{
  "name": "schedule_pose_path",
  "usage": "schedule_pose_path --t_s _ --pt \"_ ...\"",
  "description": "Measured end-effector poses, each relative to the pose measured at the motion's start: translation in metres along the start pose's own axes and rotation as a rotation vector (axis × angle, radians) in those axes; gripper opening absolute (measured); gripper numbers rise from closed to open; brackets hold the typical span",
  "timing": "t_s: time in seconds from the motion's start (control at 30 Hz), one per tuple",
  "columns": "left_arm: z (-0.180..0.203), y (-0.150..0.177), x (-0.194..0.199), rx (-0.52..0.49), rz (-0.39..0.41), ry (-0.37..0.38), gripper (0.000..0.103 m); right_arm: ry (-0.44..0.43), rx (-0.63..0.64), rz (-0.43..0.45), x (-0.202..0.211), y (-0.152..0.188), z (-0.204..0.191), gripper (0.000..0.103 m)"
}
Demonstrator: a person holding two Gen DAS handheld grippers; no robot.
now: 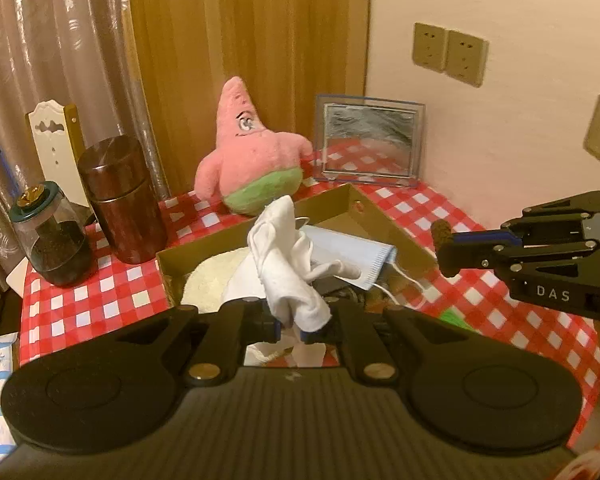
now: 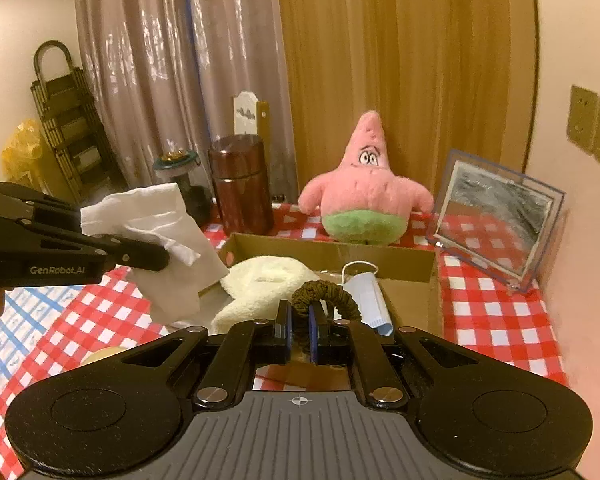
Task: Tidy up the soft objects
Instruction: 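Carry the white cloth and the scrunchie over the cardboard box, then open both tools to drop the white cloth and scrunchie into the box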
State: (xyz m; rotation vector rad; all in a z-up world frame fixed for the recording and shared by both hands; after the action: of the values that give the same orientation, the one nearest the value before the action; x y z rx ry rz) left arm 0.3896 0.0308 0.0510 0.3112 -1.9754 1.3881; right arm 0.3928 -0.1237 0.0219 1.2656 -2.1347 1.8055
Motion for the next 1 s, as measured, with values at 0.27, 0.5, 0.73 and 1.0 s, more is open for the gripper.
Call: schedule_pose_path --t_s 0.27,0.5,0.73,1.0 --pt "-0.023 0.006 -0.037 0.014 -0.043 -0.007 0.007 -0.04 -0.01 -0.087 -0.046 0.001 0.003 0.008" --pt "-0.044 0.018 -0.069 0.048 -0.075 -0.003 0.007 -0.063 -0.073 -0.146 -0.086 -0.002 0.01 0.008" --pt "-0.064 0.025 -0.103 0.072 -0.104 -0.028 0.007 -0.014 -0.058 -0.18 -0.119 -0.001 0.018 0.008" --pt "-0.065 0.04 -0.145 0.112 -0.173 0.032 0.039 -0.039 -0.116 -0.25 -0.148 0.008 0.027 0.009"
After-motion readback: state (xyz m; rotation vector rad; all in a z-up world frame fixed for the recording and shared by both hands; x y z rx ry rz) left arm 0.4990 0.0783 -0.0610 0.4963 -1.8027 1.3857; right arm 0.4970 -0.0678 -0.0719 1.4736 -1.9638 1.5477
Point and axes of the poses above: each gripper's, at about its wrist camera, not at the fingertips, and x roughly against the way its jaws point, z to its right, y to its underside, the point moved 8 cm from there along -x, roughly the way its jaws point, and after that the axes turned 12 degrees about -x, right-handed, at the moved point
